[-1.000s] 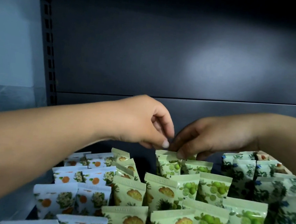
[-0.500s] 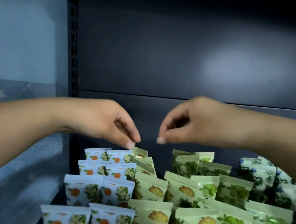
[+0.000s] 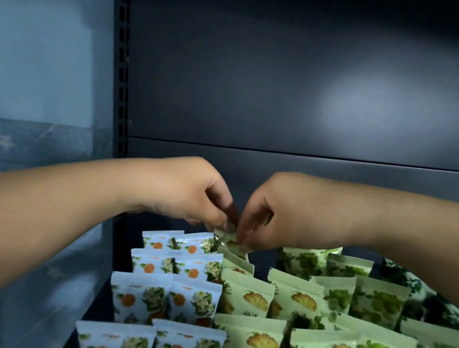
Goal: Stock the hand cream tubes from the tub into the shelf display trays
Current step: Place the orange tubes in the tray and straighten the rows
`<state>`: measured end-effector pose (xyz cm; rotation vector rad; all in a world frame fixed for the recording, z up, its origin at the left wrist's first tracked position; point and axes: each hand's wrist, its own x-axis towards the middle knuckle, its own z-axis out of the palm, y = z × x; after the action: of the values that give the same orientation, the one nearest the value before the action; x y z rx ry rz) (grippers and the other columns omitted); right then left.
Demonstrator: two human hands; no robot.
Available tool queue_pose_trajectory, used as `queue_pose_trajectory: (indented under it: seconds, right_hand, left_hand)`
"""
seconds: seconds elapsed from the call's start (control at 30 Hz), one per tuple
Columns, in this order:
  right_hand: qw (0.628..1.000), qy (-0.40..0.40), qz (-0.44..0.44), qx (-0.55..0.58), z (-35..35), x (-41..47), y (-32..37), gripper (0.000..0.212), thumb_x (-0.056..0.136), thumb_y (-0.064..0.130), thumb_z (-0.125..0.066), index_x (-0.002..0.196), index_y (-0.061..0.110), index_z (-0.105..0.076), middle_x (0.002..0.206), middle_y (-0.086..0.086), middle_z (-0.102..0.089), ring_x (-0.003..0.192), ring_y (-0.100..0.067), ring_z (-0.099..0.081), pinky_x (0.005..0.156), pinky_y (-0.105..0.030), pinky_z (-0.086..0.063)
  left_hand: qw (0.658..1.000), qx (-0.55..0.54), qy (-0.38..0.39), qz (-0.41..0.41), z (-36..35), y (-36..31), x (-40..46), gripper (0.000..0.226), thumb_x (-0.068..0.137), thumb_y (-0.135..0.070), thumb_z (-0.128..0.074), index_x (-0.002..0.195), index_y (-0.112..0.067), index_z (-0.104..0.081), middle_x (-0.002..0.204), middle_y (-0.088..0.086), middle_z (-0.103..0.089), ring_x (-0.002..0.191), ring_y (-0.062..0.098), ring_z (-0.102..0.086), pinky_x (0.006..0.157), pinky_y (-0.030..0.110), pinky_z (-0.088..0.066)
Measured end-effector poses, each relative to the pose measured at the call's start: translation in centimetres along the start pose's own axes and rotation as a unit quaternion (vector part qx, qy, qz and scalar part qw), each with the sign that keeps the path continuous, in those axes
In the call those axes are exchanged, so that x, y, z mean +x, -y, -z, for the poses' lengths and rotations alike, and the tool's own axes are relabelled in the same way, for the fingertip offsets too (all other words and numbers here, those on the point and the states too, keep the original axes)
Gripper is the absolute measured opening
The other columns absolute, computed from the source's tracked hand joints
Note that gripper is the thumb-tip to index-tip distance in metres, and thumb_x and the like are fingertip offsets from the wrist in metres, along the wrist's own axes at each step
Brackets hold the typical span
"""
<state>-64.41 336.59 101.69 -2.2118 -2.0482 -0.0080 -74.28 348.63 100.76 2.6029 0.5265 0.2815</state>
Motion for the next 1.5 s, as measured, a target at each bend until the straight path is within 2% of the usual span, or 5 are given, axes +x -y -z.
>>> queue_pose_trajectory:
  seconds: [0.17, 0.37, 0.67, 1.03, 1.5]
  right_hand:
    - [1.000, 0.008, -0.016, -0.004, 0.4, -0.4, -0.3, 0.013, 0.079, 0.032, -0.065, 0.066, 0.032, -0.065, 0.071, 0.013, -0.062, 0.067, -0.003, -0.054, 0.066, -0.020, -0.044]
    - [0.998, 0.011, -0.048, 0.028, 1.0, -1.2, -1.1, 0.014, 0.077, 0.031, -0.065, 0.064, 0.030, -0.064, 0.077, 0.010, -0.067, 0.071, -0.006, -0.059, 0.067, -0.024, -0.049]
    - [0.998, 0.046, -0.044, -0.014, 1.0, -2.0, -1.3, 0.019, 0.081, 0.033, -0.061, 0.063, 0.033, -0.056, 0.086, 0.015, -0.062, 0.069, 0.000, -0.052, 0.063, -0.018, -0.041]
    - [0.994, 0.080, -0.030, -0.073, 1.5, -2.7, -1.0, 0.023, 0.081, 0.033, -0.062, 0.060, 0.034, -0.054, 0.094, 0.015, -0.063, 0.096, -0.005, -0.057, 0.091, -0.029, -0.047]
    - [0.991, 0.080, -0.022, -0.106, 1.2, -2.5, -1.0, 0.019, 0.082, 0.037, -0.060, 0.064, 0.030, -0.060, 0.096, 0.010, -0.067, 0.096, -0.012, -0.060, 0.090, -0.036, -0.049]
  left_hand:
    - [1.000, 0.012, 0.024, -0.010, -0.1, 0.1, 0.1, 0.002, 0.068, -0.028, -0.073, 0.067, -0.029, -0.073, 0.078, 0.006, -0.073, 0.067, 0.010, -0.057, 0.067, 0.021, -0.044]
    - [0.997, 0.050, 0.044, -0.031, 0.0, -0.4, 0.0, 0.007, 0.069, -0.033, -0.073, 0.072, -0.039, -0.072, 0.085, 0.008, -0.073, 0.074, 0.018, -0.061, 0.076, 0.034, -0.049]
    - [0.996, 0.070, 0.049, -0.031, 0.0, -1.0, 0.1, 0.015, 0.070, -0.030, -0.075, 0.060, -0.039, -0.069, 0.068, -0.019, -0.070, 0.061, -0.008, -0.059, 0.061, 0.008, -0.044]
    - [0.992, 0.117, 0.041, -0.031, -0.4, -1.6, -0.3, 0.014, 0.073, -0.030, -0.074, 0.063, -0.037, -0.066, 0.067, -0.023, -0.068, 0.063, -0.006, -0.059, 0.065, 0.013, -0.046]
    - [0.994, 0.091, -0.007, -0.062, 0.1, -2.3, -1.1, 0.005, 0.069, -0.040, -0.071, 0.070, -0.036, -0.067, 0.081, -0.026, -0.066, 0.075, -0.009, -0.060, 0.071, 0.011, -0.045]
